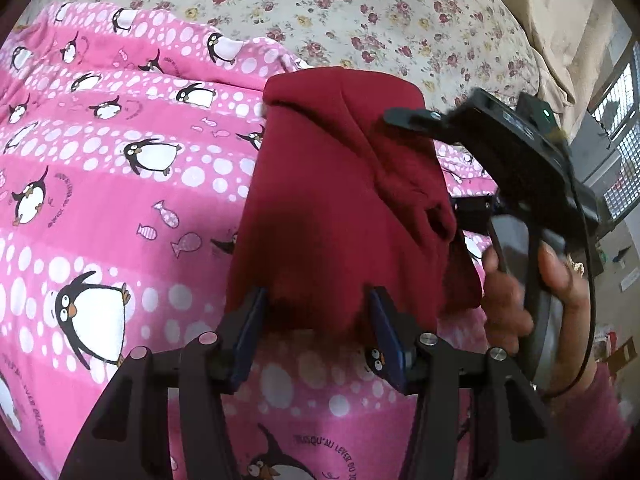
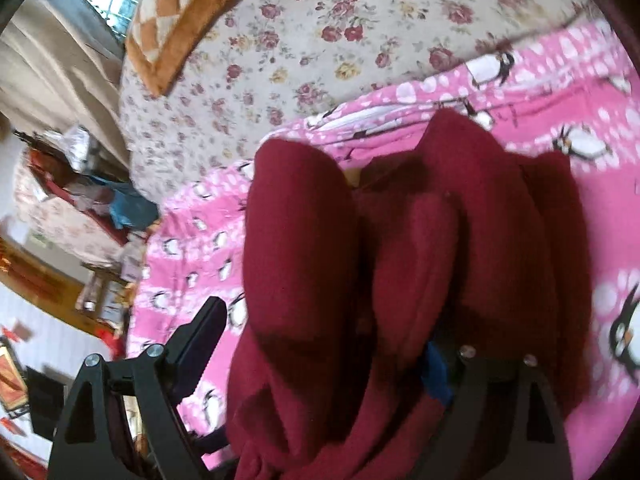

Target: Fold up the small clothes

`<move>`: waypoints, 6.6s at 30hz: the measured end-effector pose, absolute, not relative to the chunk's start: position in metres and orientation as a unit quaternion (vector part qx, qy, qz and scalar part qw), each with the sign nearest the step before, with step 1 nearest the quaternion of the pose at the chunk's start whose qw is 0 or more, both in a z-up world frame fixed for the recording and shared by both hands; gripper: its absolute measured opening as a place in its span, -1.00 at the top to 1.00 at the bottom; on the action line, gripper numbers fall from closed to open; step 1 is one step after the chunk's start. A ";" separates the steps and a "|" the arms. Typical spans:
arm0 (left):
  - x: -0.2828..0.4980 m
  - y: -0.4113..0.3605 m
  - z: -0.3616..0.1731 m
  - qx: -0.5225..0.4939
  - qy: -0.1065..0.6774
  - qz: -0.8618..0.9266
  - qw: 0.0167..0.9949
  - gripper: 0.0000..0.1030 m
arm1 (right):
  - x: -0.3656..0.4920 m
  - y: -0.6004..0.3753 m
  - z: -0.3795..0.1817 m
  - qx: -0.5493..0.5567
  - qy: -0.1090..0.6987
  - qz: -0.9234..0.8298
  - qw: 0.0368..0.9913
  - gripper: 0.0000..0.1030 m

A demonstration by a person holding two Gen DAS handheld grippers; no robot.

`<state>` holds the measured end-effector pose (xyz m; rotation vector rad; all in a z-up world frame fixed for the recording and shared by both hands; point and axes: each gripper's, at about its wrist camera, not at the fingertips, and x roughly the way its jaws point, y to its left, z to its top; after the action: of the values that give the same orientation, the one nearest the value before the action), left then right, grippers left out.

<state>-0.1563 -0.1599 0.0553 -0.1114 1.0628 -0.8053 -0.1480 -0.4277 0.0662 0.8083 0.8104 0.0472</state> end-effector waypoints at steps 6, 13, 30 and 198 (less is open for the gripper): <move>-0.156 -0.161 0.055 -0.048 0.491 -0.373 0.786 0.39 | -0.140 -0.419 0.056 0.351 0.411 0.006 0.841 -0.15; -0.157 -0.160 0.064 -0.047 0.488 -0.373 0.788 0.39 | -0.149 -0.421 0.059 0.352 0.397 -0.006 0.847 -0.07; -0.089 -0.195 0.083 -0.046 0.518 -0.342 0.783 0.37 | -0.151 -0.424 0.058 0.361 0.394 -0.013 0.845 -0.25; -0.250 -0.107 0.143 0.079 0.380 -0.209 0.897 0.01 | -0.342 -0.286 0.140 0.136 0.407 -0.108 0.897 -0.62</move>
<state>-0.2499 -0.1072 0.1428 0.1644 0.7881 -0.4327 -0.3417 -0.2864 0.1400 0.2820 0.8428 -0.2239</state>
